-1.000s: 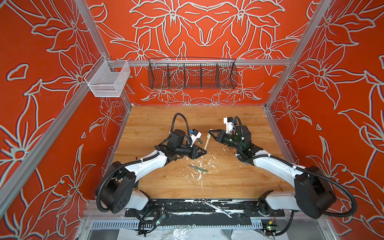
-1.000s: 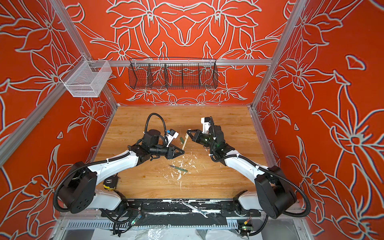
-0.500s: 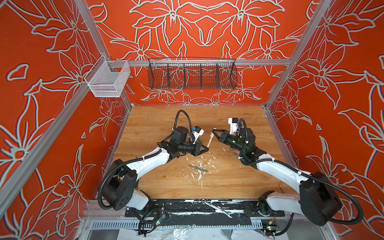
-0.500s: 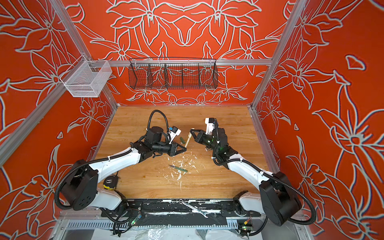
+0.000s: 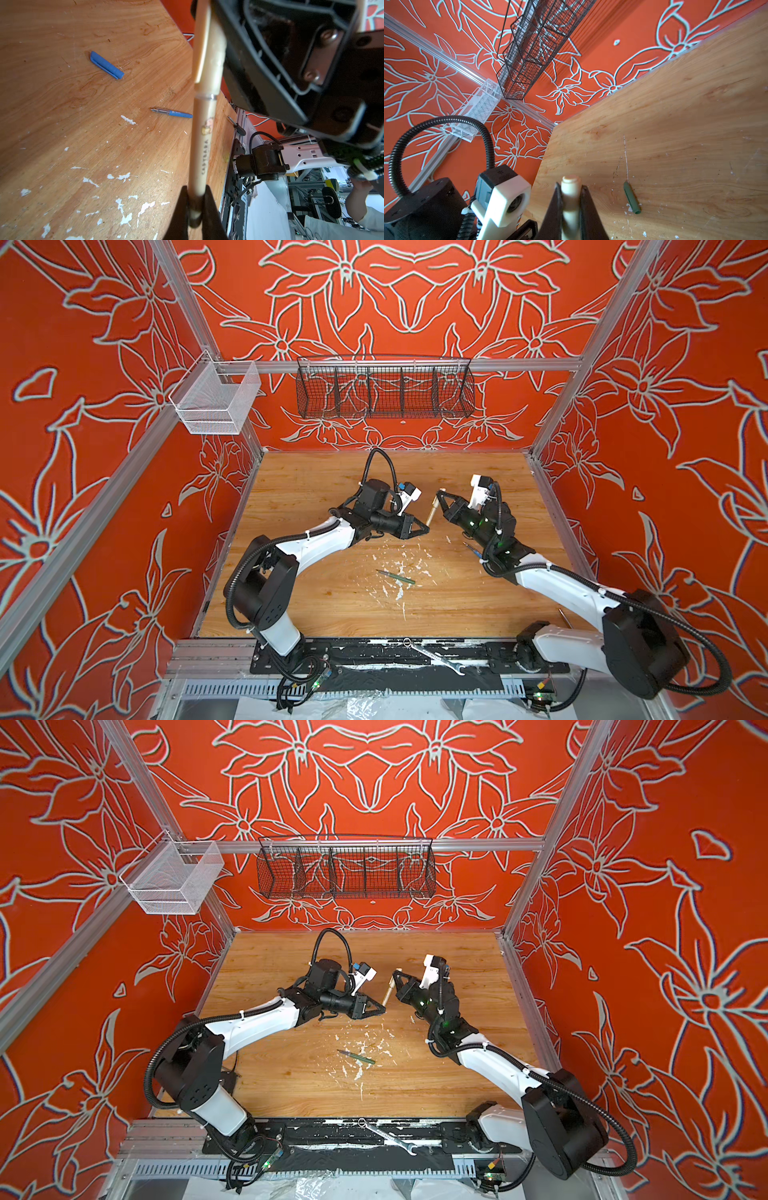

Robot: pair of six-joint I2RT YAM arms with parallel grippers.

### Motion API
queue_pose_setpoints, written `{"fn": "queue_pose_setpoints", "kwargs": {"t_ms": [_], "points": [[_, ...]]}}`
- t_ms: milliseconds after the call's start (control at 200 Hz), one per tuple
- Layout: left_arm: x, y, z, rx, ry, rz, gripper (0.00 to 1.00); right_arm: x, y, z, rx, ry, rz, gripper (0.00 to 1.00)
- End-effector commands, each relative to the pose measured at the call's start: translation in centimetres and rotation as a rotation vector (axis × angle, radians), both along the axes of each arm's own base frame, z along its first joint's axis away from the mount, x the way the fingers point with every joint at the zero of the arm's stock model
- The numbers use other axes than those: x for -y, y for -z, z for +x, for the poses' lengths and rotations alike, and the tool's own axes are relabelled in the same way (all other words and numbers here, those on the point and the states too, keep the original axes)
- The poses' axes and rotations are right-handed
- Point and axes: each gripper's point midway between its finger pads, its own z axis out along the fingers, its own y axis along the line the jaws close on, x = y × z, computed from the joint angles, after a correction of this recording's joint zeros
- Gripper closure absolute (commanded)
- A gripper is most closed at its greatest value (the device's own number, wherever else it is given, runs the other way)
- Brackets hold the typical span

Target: Insert the pens into the pen caps

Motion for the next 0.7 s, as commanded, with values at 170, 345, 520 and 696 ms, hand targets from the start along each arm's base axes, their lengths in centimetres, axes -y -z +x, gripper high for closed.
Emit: {"fn": "queue_pose_setpoints", "kwargs": {"t_ms": [170, 345, 520, 696], "points": [[-3.1, -9.3, 11.5, 0.279, -0.358, -0.152, 1.00, -6.5, 5.5, -5.8, -0.178, -0.284, -0.002, 1.00], [-3.5, -10.4, 12.6, 0.302, -0.393, -0.178, 1.00, -7.0, 5.5, -5.9, -0.177, -0.276, 0.003, 1.00], [-3.3, -9.8, 12.0, 0.296, -0.357, -0.176, 1.00, -6.7, 4.6, -5.8, -0.159, -0.261, -0.014, 1.00], [-2.6, -7.8, 9.4, 0.247, -0.244, -0.136, 1.00, -5.3, 3.4, -5.1, -0.152, -0.221, -0.115, 1.00]]}}
